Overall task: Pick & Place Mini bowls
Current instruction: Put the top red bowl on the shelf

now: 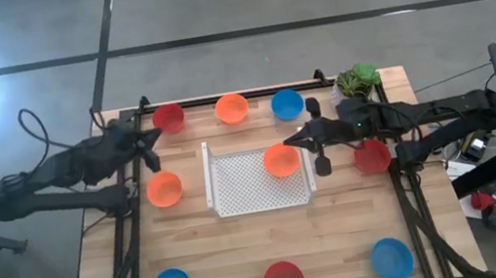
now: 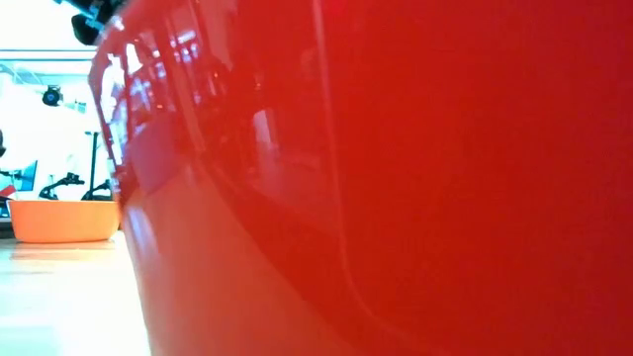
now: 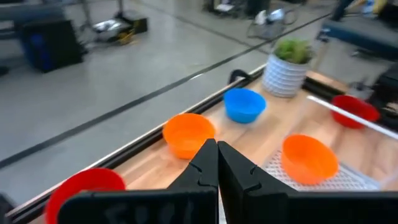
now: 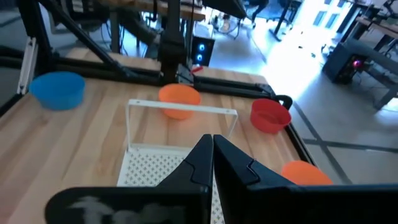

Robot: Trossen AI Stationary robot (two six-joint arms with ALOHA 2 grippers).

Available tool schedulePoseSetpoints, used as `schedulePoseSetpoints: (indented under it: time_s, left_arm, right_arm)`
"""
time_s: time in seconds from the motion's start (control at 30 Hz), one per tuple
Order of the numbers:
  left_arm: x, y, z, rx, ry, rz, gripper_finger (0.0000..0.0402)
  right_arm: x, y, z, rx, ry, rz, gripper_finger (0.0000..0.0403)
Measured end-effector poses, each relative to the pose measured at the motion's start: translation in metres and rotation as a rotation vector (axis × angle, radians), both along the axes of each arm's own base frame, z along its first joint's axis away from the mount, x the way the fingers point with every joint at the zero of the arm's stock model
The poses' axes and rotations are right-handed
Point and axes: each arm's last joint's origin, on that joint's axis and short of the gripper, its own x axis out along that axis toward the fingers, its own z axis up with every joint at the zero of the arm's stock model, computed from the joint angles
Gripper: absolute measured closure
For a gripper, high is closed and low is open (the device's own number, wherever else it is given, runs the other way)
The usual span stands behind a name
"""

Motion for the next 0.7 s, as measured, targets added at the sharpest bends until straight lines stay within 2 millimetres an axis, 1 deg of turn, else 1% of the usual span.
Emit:
schedulePoseSetpoints:
  time_s: [0.17, 0.33, 0.47, 0.7]
  left_arm:
    - [0.006, 0.008, 0.015, -0.06, 0.089, 0.089, 0.0402]
    - [0.007, 0.022, 0.021, -0.129, 0.194, 0.215, 0.0402]
    - [0.011, 0.037, 0.02, -0.201, 0.295, 0.246, 0.0401]
    - [0.024, 0.069, 0.018, -0.268, 0.362, 0.313, 0.0401]
  right_arm:
    - [-0.001, 0.0, -0.002, 0.002, -0.012, 0.004, 0.0394]
    - [0.0, 0.0, -0.003, 0.006, -0.008, 0.005, 0.0394]
    - [0.001, 0.0, -0.003, 0.006, -0.007, 0.005, 0.0394]
    - [0.001, 0.0, -0.004, 0.006, -0.007, 0.005, 0.0394]
